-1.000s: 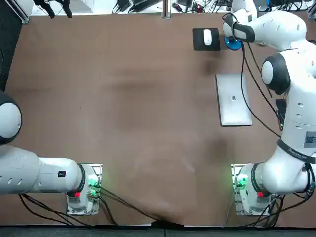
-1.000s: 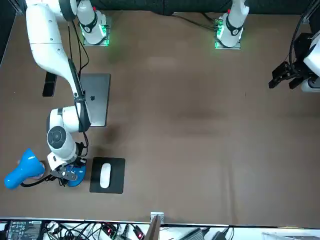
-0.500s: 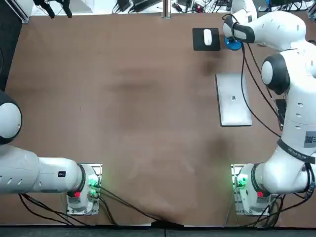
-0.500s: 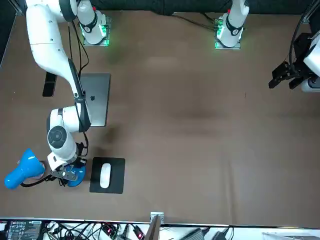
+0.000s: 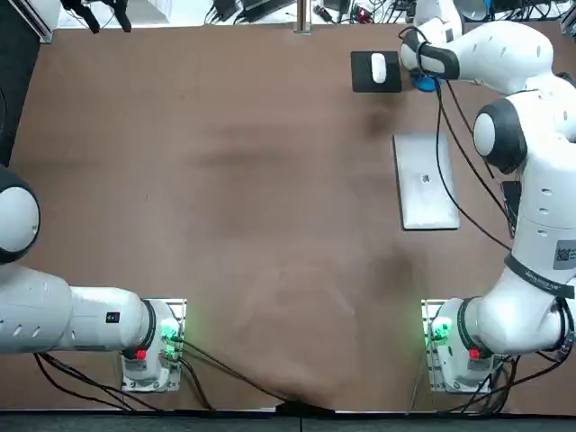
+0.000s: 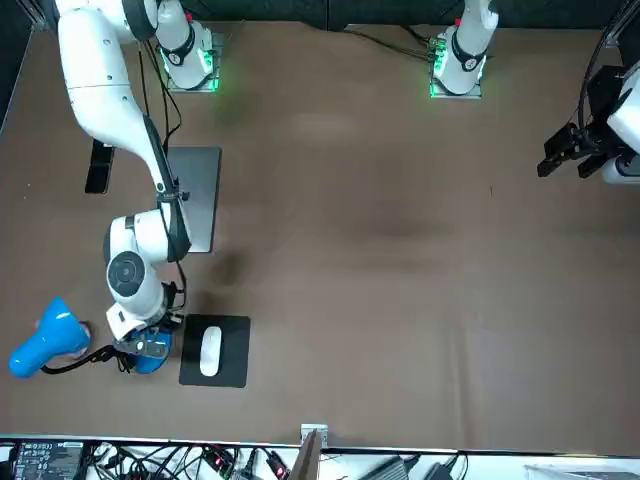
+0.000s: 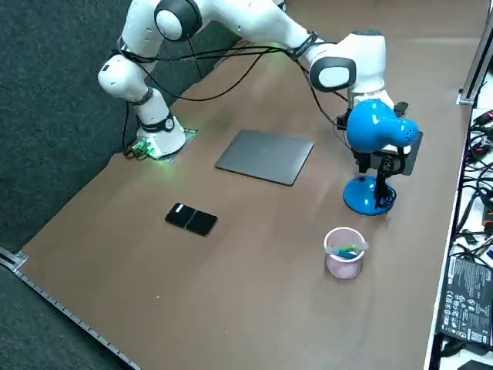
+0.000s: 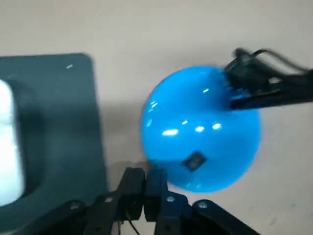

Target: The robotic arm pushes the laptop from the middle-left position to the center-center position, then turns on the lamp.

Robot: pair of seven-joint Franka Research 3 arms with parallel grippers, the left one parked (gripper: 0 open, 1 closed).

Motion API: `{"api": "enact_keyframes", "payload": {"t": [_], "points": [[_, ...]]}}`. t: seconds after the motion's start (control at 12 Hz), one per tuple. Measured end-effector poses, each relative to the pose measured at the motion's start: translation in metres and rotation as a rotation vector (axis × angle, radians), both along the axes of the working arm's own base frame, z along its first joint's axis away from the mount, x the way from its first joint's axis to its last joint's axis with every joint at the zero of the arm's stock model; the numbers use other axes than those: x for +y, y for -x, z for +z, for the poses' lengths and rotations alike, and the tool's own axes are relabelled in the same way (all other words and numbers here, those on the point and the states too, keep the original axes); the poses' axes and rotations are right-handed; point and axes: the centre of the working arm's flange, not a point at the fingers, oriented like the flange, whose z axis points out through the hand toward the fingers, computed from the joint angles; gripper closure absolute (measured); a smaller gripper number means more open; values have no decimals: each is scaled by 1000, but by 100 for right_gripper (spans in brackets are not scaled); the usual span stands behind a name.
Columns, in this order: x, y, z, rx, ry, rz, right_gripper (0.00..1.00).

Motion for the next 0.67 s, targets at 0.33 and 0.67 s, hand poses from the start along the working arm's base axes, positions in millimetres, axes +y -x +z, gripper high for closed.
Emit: {"api": "enact_keyframes", "payload": {"t": [0.33,0.67], "points": [[34,9,20,71,-59,-20,73],[59,25,79,134,-81,-19,33]]}}
